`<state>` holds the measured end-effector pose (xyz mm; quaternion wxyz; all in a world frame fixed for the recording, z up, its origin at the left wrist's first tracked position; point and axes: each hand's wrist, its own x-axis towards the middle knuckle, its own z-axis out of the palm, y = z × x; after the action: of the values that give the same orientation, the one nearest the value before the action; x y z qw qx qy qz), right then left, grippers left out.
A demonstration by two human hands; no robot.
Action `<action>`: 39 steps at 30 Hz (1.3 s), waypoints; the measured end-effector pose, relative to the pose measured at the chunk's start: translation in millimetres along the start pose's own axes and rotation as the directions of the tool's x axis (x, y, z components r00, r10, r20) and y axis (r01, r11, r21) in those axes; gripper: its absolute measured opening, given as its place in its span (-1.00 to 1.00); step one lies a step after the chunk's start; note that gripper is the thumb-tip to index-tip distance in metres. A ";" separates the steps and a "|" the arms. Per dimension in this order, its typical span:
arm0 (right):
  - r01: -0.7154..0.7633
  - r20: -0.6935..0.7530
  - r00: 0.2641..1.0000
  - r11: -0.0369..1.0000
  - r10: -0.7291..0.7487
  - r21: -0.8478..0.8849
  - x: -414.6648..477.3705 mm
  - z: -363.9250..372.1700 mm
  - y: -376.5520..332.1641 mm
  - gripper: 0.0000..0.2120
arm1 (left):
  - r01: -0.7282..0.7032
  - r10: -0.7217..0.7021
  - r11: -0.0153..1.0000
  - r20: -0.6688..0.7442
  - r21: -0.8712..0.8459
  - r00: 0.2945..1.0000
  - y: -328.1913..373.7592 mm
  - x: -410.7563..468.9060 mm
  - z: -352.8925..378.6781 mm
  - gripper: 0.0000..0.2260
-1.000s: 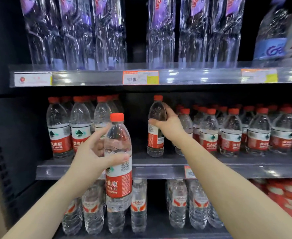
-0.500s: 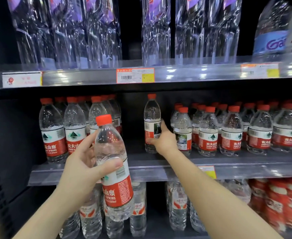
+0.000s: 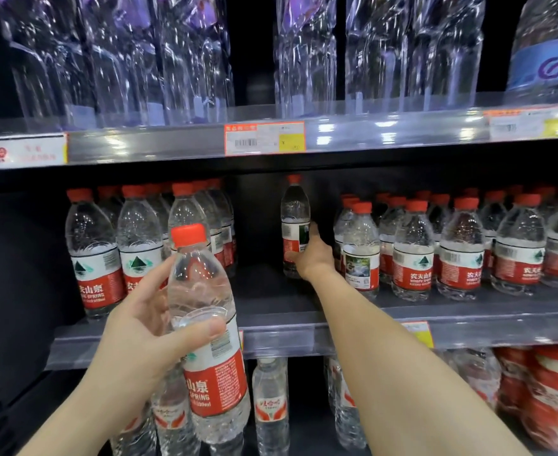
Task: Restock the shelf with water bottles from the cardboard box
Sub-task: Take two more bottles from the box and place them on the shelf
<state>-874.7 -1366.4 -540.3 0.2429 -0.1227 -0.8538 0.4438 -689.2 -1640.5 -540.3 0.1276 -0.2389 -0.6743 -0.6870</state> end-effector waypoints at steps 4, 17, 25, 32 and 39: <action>0.014 -0.018 1.000 1.000 -0.014 -0.006 7.8 4.8 2.6 -0.19 | -0.004 0.004 1.000 0.009 0.024 1.000 -2.7 1.1 -2.4 -0.23; 0.044 0.000 0.999 0.999 -0.044 0.016 16.8 10.1 11.2 -0.12 | 0.035 -0.035 0.999 0.045 0.015 0.998 -3.0 2.2 3.8 -0.10; -0.073 -0.003 0.997 0.997 0.073 -0.004 -1.0 5.1 -3.5 -0.09 | 0.011 -0.014 0.999 0.062 0.038 0.998 5.5 -5.8 11.2 -0.12; -0.008 -0.035 0.999 0.991 0.013 0.137 -44.1 -31.3 -40.4 -0.77 | 0.059 -0.059 0.998 0.001 0.028 0.998 13.7 27.2 43.9 -0.26; -0.102 0.354 0.924 0.797 -0.147 0.595 -111.1 -89.8 -35.3 -0.71 | 0.037 -0.037 0.999 -0.002 -0.010 0.999 14.3 92.1 83.5 -0.41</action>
<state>-732.8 -1371.3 -501.6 0.1031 0.0603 -0.6996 0.7044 -747.6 -1545.4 -483.8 0.1147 -0.2262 -0.6750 -0.6929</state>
